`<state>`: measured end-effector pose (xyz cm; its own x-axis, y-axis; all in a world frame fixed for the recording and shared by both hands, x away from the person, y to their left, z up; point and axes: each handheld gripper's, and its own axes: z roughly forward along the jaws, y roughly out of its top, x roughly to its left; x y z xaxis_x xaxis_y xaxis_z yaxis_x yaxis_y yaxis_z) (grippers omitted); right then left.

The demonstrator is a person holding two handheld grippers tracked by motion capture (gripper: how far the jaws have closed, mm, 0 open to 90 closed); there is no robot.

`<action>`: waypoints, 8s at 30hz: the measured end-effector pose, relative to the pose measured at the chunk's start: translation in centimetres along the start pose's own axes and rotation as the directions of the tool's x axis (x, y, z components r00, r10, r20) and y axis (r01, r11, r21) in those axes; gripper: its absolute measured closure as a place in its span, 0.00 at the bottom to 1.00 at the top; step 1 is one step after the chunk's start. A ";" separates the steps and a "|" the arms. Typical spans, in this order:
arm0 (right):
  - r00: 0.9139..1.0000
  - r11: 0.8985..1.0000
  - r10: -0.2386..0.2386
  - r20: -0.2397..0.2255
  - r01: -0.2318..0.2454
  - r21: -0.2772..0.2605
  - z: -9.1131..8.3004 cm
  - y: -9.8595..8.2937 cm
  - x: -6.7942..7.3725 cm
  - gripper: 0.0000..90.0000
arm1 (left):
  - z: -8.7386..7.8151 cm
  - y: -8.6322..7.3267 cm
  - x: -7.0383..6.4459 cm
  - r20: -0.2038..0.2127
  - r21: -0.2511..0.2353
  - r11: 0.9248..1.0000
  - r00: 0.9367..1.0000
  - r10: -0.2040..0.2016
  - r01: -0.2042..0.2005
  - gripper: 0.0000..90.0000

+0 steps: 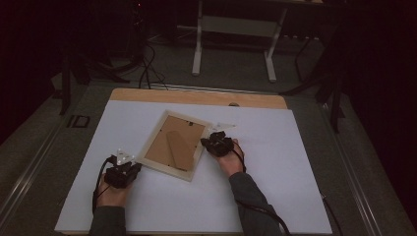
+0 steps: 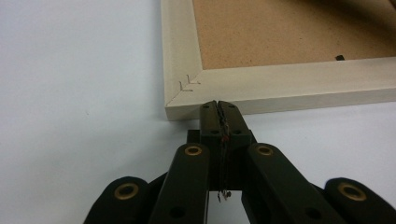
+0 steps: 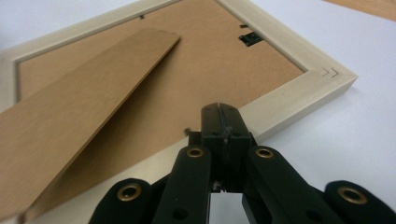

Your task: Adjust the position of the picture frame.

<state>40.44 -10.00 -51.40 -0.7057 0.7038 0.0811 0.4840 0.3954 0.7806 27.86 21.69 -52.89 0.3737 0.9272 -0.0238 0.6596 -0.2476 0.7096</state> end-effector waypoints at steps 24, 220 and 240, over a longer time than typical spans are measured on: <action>0.994 0.992 -0.087 0.071 0.080 0.093 2.7 1.2 1.2 1.00 | 1.2 0.5 0.0 -0.028 0.028 0.999 0.999 0.025 -0.024 1.00; 0.971 0.983 0.169 0.168 -0.178 0.038 -8.7 -9.2 -4.4 1.00 | 5.7 4.1 -3.0 0.152 -0.018 0.999 0.988 -0.024 0.027 1.00; 0.975 0.992 0.121 0.187 -0.128 0.024 -9.5 -9.1 -4.5 0.88 | 5.0 4.1 -2.2 0.201 -0.024 0.998 0.978 -0.057 0.063 0.93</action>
<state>34.32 -22.39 -52.95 -0.5328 0.8443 0.0577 0.5826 0.3165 0.7486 33.02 17.26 -53.46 0.4590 0.8643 -0.2057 0.6662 -0.1817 0.7233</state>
